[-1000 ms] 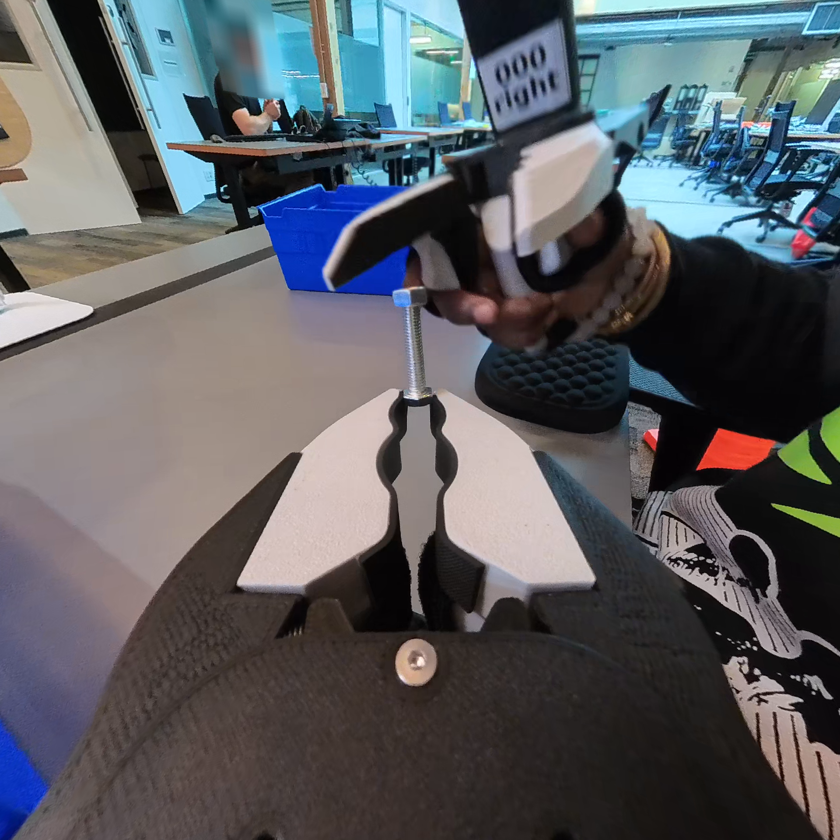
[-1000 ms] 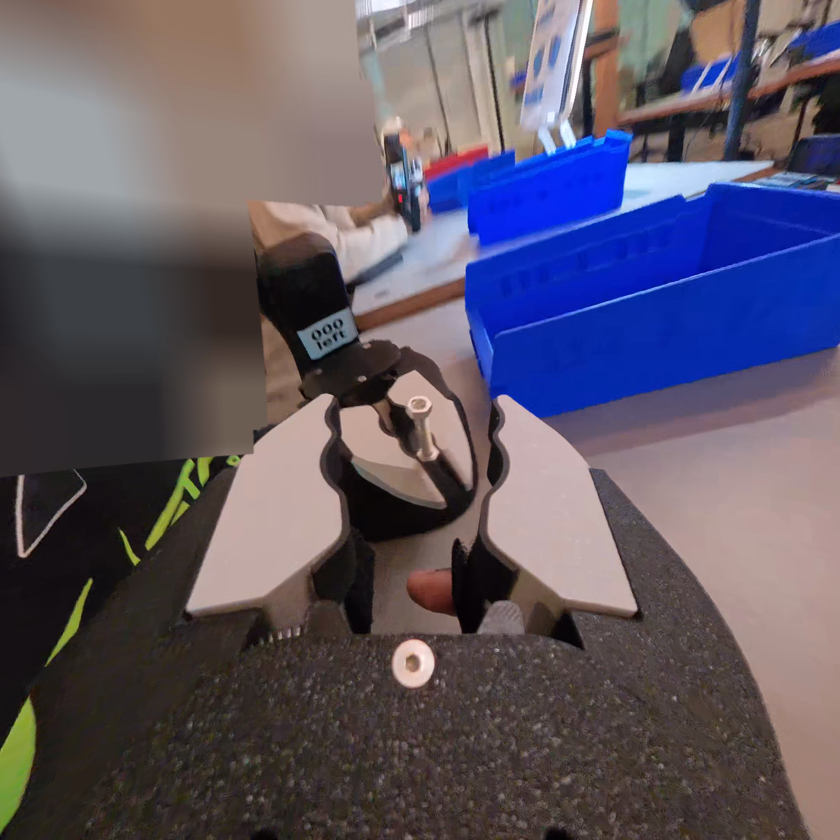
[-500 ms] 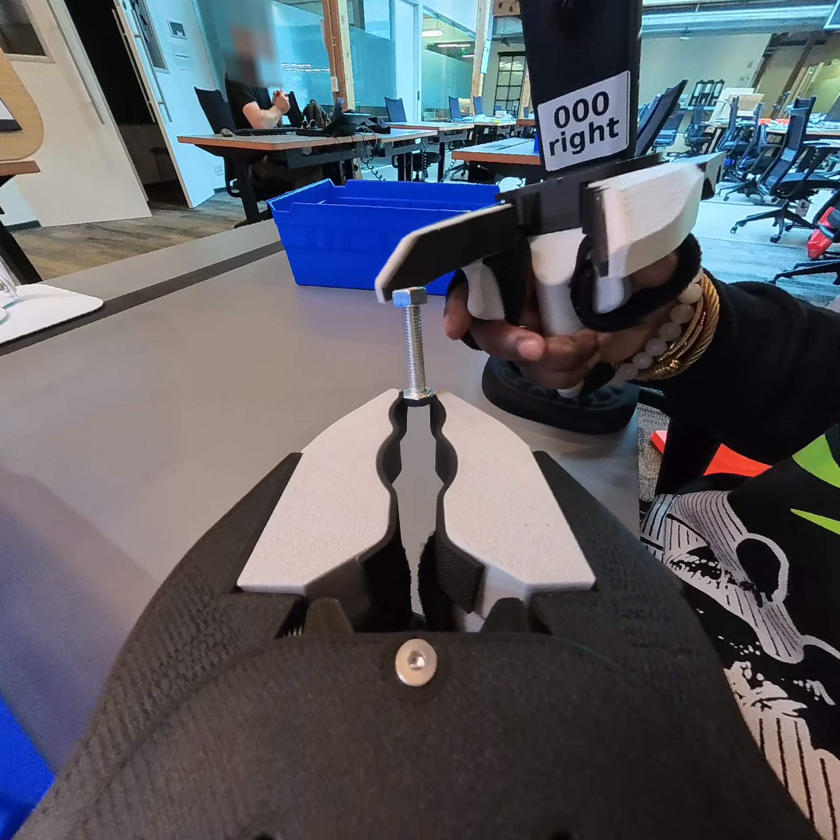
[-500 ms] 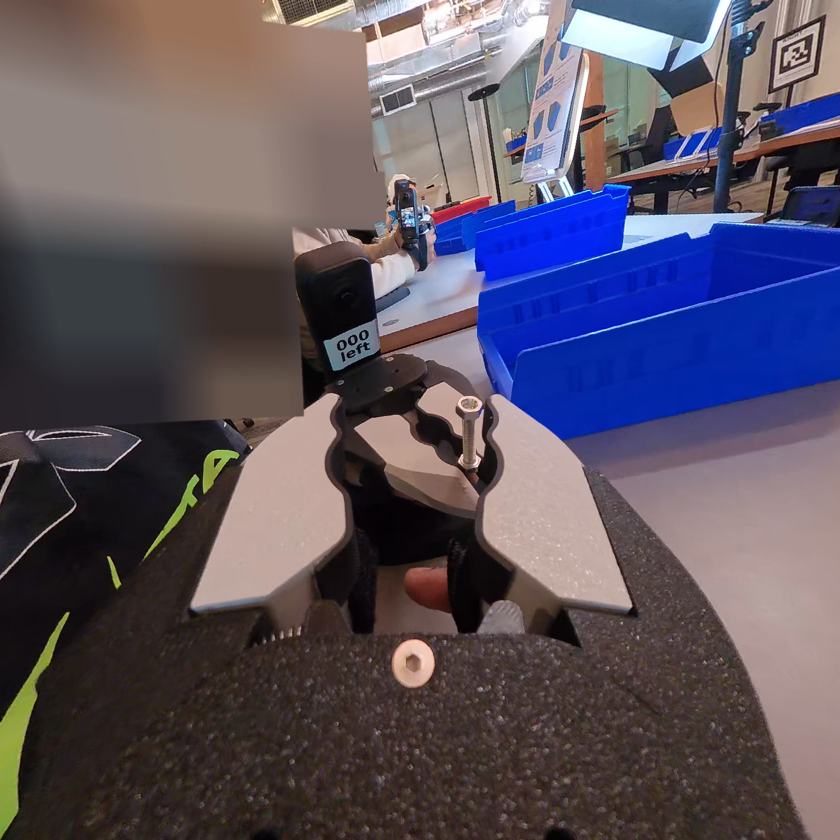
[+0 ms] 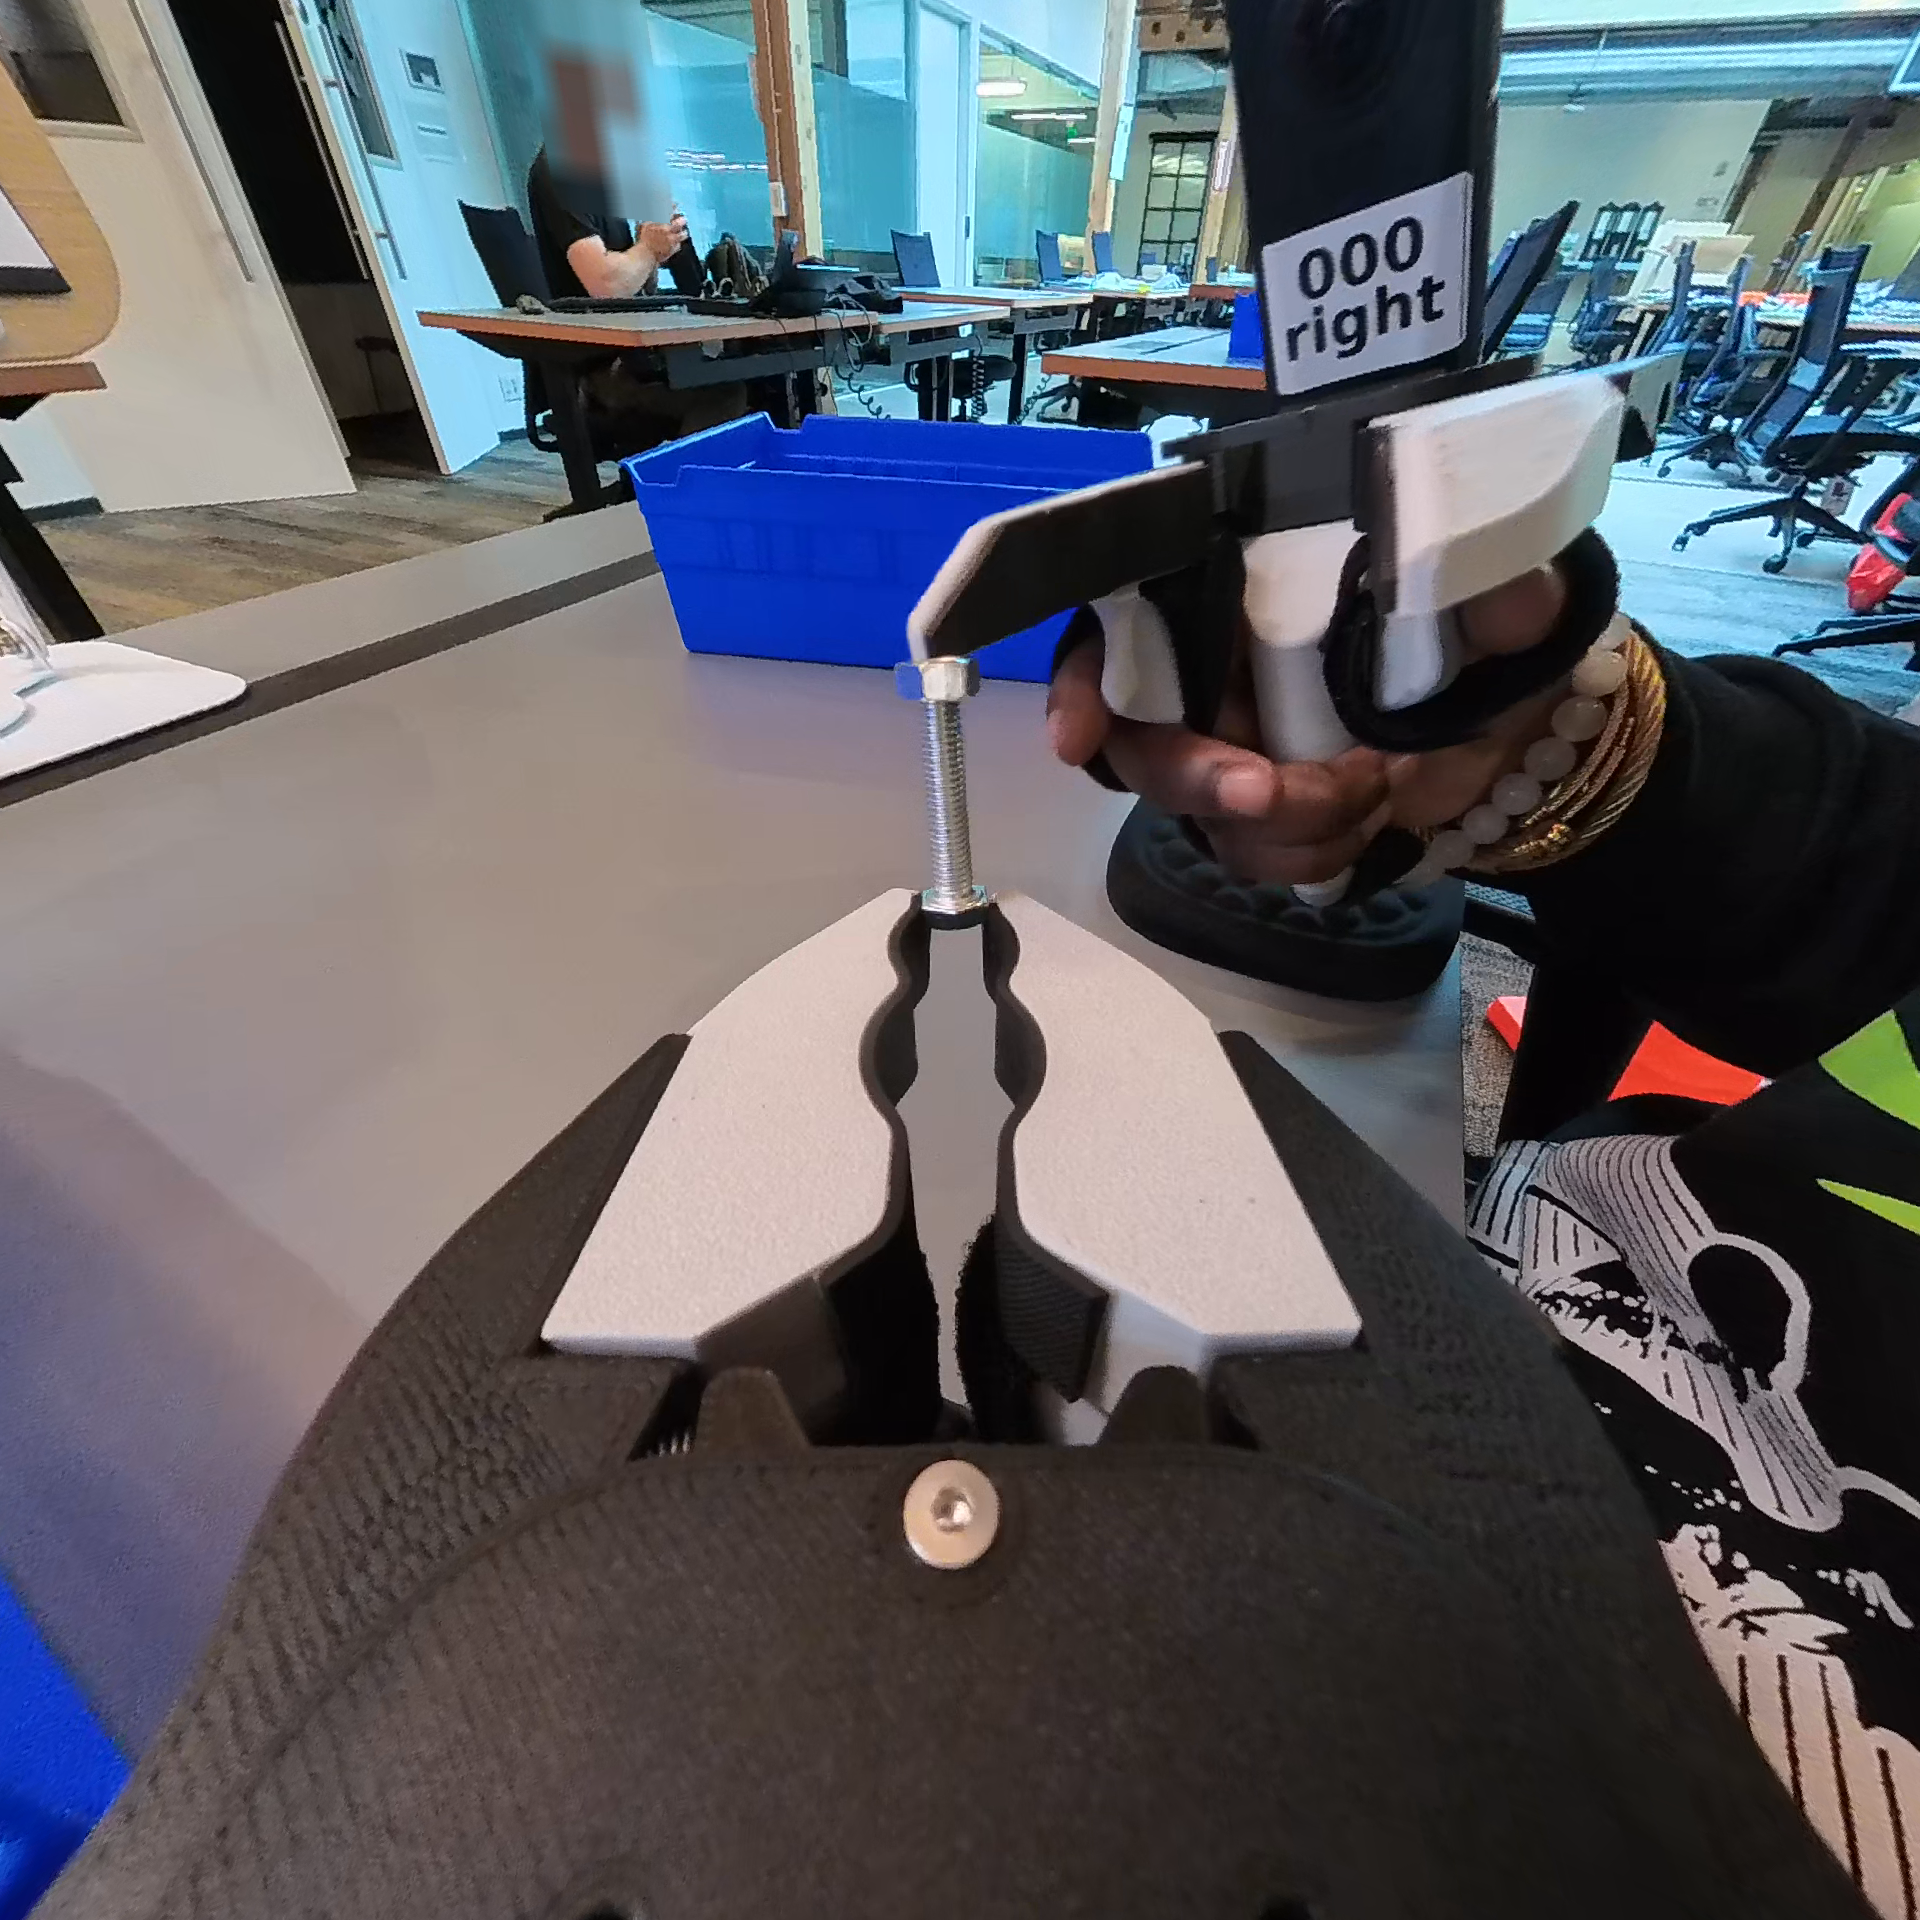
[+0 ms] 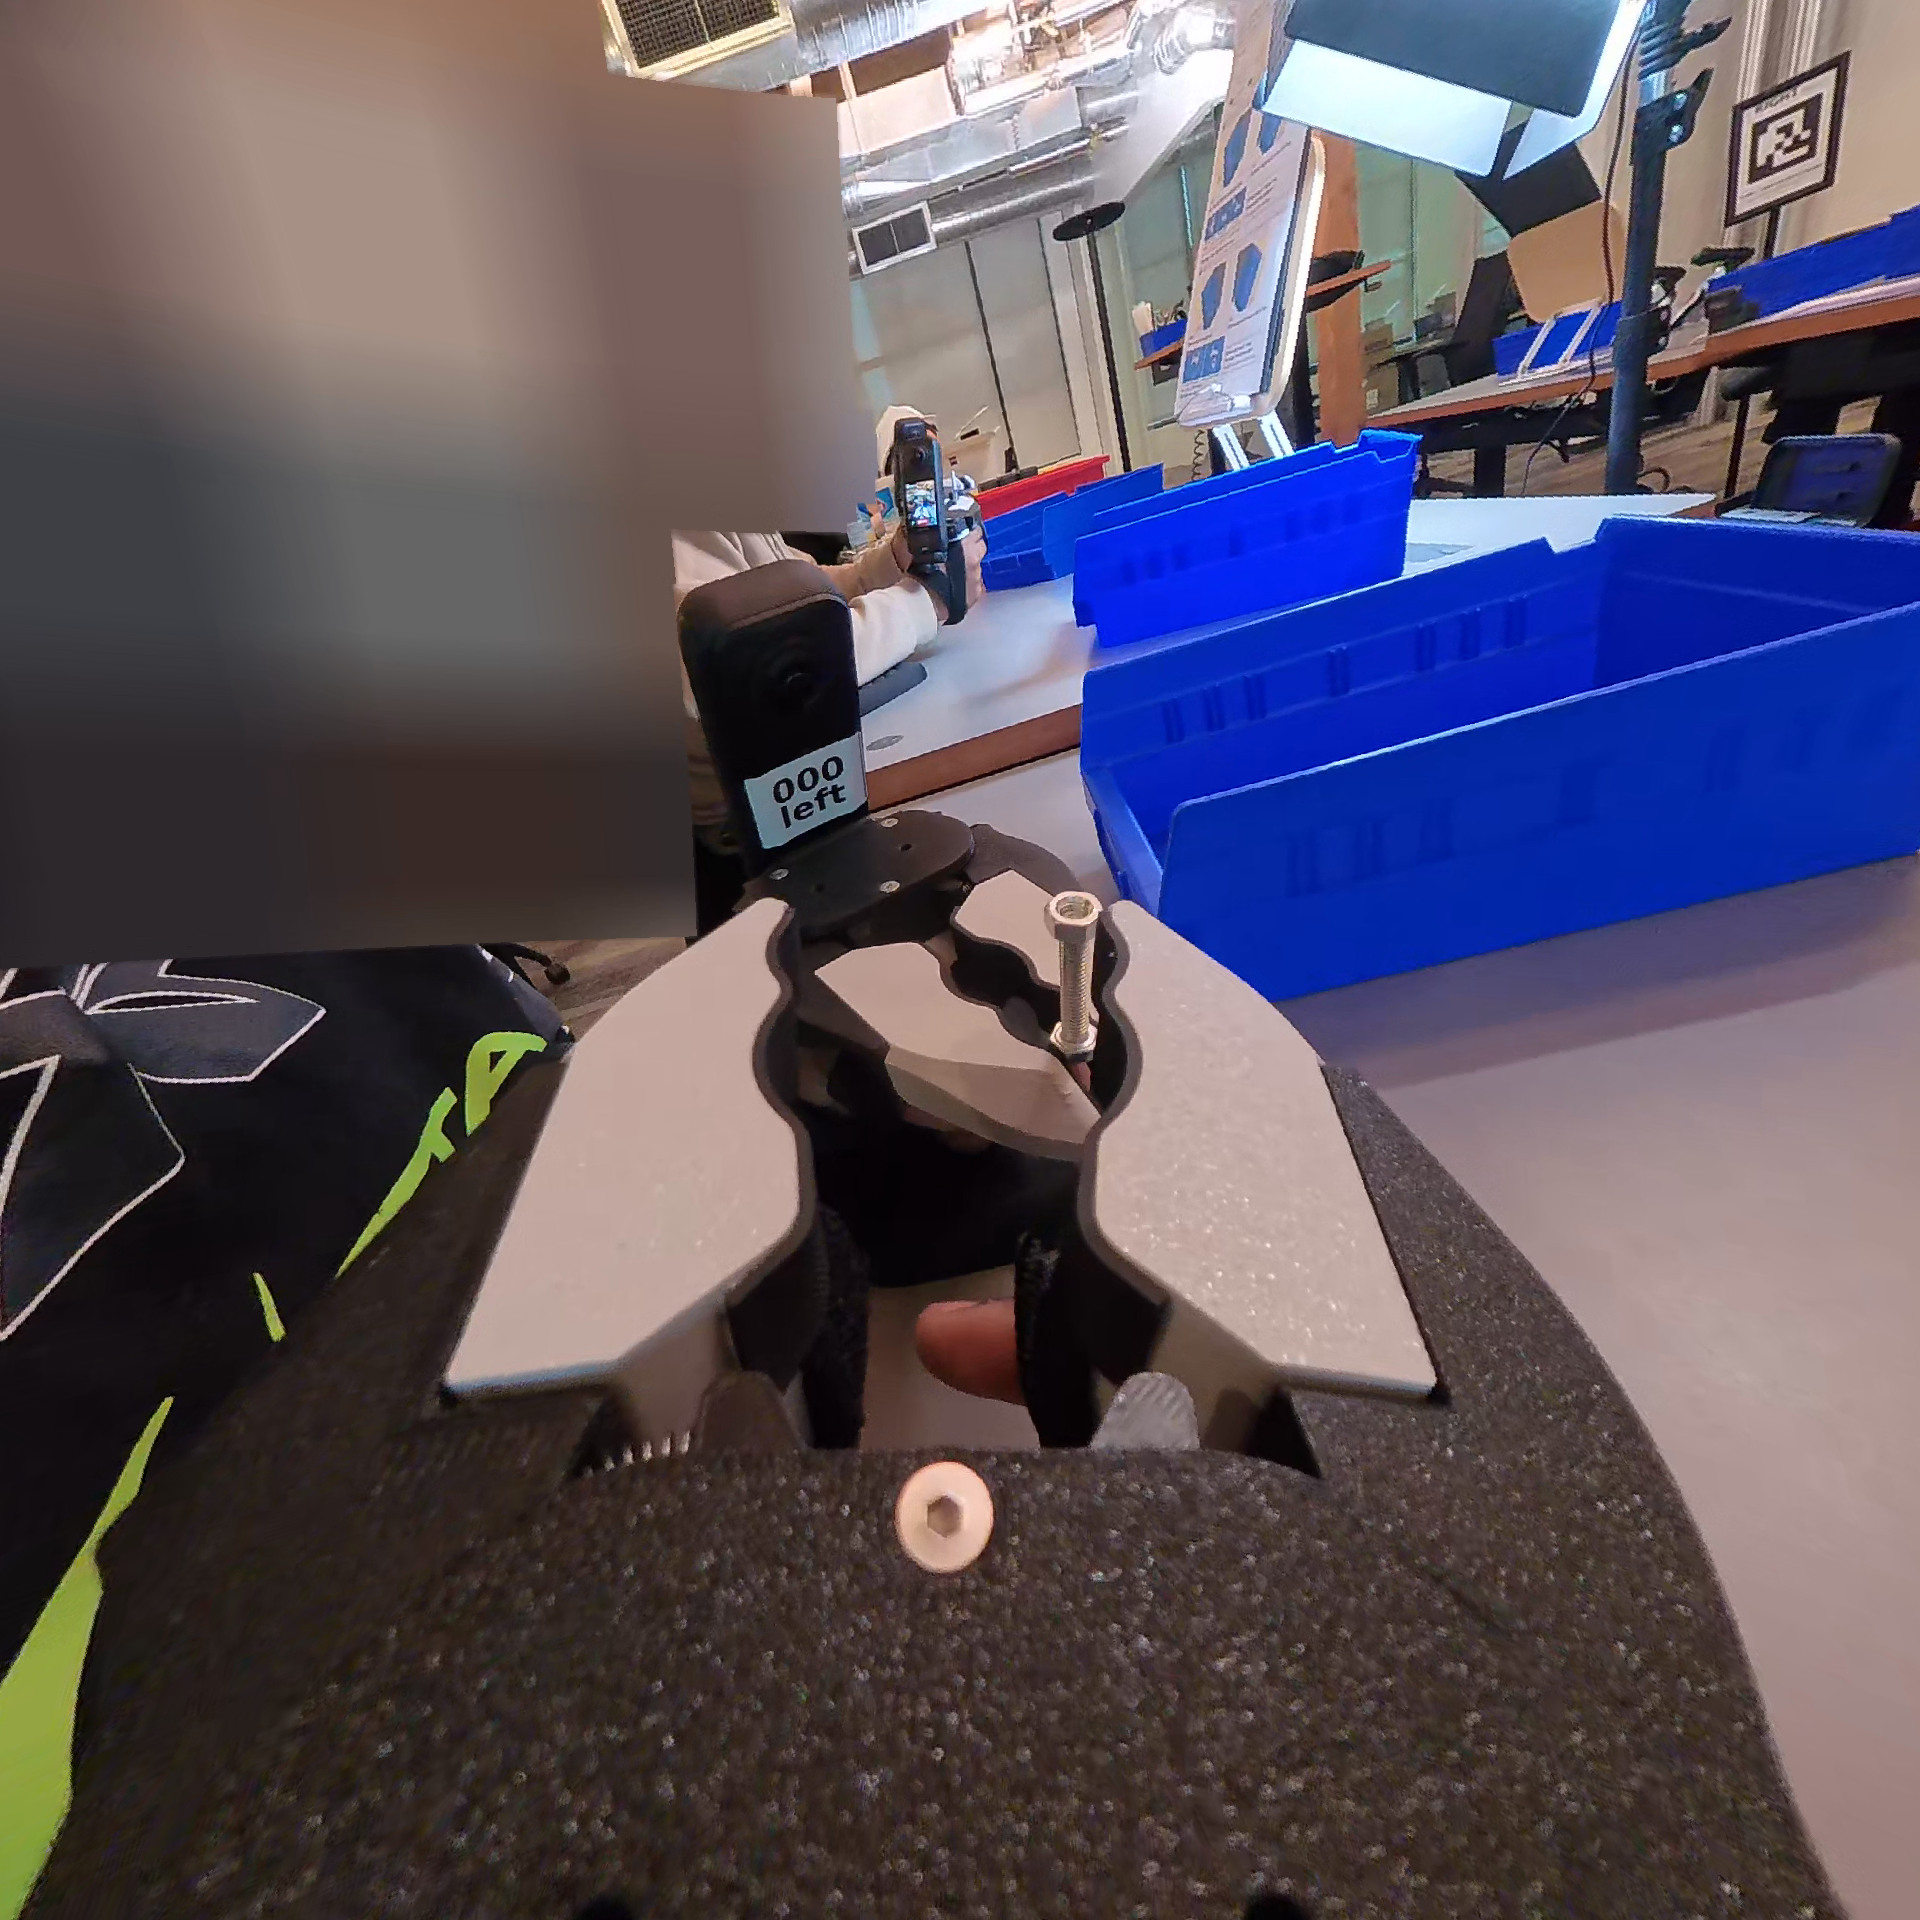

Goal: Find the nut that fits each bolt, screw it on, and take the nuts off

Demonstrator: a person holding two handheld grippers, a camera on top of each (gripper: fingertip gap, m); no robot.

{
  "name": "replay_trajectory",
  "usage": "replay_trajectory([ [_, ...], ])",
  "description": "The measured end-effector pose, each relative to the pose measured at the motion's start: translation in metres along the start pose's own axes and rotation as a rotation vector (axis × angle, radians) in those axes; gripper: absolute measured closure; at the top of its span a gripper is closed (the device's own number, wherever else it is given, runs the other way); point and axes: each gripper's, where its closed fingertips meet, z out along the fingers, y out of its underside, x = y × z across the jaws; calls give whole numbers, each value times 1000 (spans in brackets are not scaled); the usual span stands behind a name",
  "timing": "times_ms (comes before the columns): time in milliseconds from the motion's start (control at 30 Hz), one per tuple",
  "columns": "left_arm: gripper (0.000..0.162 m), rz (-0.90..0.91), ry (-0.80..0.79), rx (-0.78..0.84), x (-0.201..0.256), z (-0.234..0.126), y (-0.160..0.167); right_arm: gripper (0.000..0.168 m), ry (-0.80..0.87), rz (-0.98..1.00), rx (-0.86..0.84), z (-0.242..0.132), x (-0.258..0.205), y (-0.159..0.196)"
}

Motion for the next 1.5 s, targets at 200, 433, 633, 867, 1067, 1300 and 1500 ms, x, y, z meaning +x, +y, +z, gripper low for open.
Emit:
replay_trajectory([
  [200,152,7,5,-6,1,1,1,109,3,-12,-2,4,1,1],
  [433,152,8,0,-10,1,1,1,110,5,-17,1,4,-1,2],
  [633,152,3,-4,-8,0,1,1,114,11,-20,-1,-1,-2,2],
  [867,152,7,-1,-10,1,1,2,103,20,-32,2,6,1,3],
  [1067,152,4,-4,-10,0,1,2,103,14,-52,-8,11,-1,4],
  [1300,152,1,-7,-10,0,1,2,106,26,-48,-7,4,-1,5],
  [1500,152,-1,-7,-8,-1,1,2,111,58,-53,-6,-1,3,5],
])
